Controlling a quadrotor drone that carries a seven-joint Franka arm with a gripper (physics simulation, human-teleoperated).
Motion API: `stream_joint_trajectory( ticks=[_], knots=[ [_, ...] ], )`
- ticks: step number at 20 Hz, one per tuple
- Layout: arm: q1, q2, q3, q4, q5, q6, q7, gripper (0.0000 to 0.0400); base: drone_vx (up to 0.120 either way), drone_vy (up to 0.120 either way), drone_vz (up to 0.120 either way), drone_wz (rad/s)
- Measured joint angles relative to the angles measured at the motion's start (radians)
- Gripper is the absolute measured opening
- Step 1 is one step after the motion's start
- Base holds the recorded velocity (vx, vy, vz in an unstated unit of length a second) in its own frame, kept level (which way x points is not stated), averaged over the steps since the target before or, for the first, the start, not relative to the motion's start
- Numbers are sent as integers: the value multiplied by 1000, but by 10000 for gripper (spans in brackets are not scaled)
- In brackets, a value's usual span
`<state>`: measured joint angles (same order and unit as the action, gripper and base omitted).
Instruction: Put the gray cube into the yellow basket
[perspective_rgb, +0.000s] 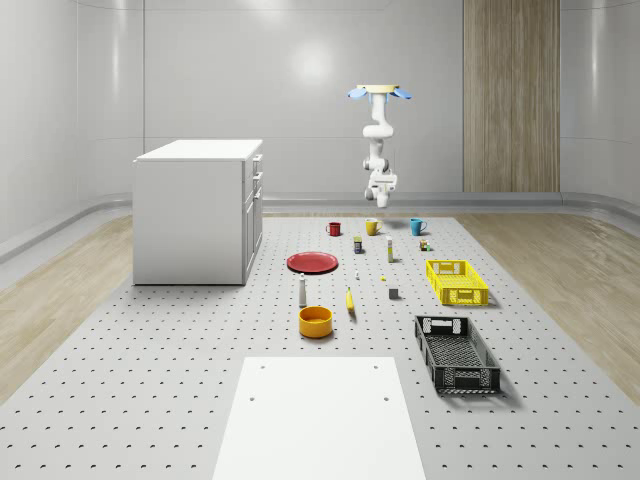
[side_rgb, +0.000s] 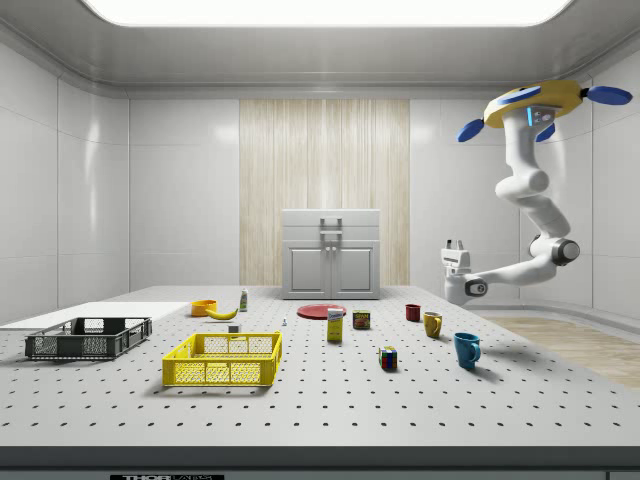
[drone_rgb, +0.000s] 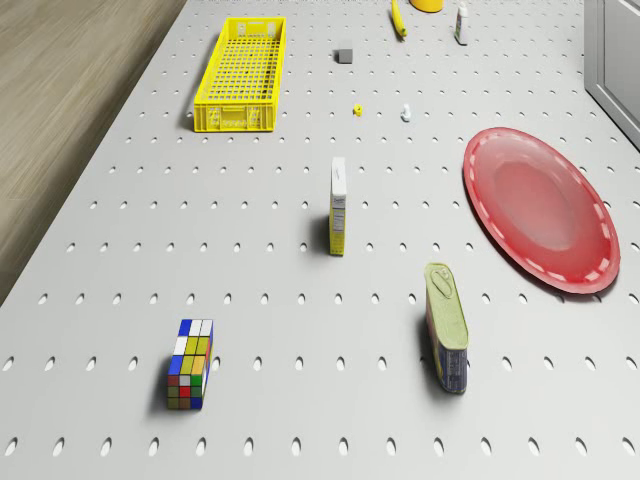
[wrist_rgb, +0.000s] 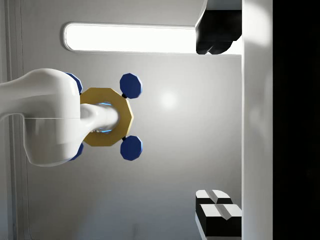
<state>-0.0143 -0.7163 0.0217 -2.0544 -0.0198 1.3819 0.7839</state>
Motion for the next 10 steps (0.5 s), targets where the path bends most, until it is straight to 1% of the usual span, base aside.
stream_joint_trajectory(
  ticks=[6, 10],
  knots=[
    [-9, -4, 29, -5, -41, 5, 5, 400, 120, 0, 0, 0],
    [-23, -7, 73, -11, -103, 9, 14, 400, 120, 0, 0, 0]
  ],
)
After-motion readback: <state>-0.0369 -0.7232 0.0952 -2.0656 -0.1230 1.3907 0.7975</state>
